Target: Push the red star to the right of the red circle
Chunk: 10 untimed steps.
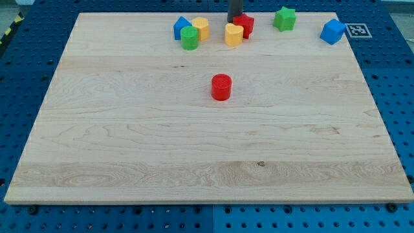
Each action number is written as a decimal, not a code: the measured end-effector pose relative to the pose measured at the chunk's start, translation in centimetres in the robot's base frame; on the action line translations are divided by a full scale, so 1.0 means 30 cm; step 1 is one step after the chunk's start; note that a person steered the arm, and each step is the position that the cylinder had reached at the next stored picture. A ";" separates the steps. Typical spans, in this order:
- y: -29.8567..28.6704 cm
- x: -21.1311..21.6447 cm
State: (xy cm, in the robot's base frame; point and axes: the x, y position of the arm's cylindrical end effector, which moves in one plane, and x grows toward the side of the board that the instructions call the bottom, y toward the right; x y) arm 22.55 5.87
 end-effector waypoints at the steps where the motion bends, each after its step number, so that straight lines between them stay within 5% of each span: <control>1: 0.087 0.080; 4: 0.374 0.347; 7: 0.196 0.297; 10: 0.196 0.558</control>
State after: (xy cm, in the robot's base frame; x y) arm 39.29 11.74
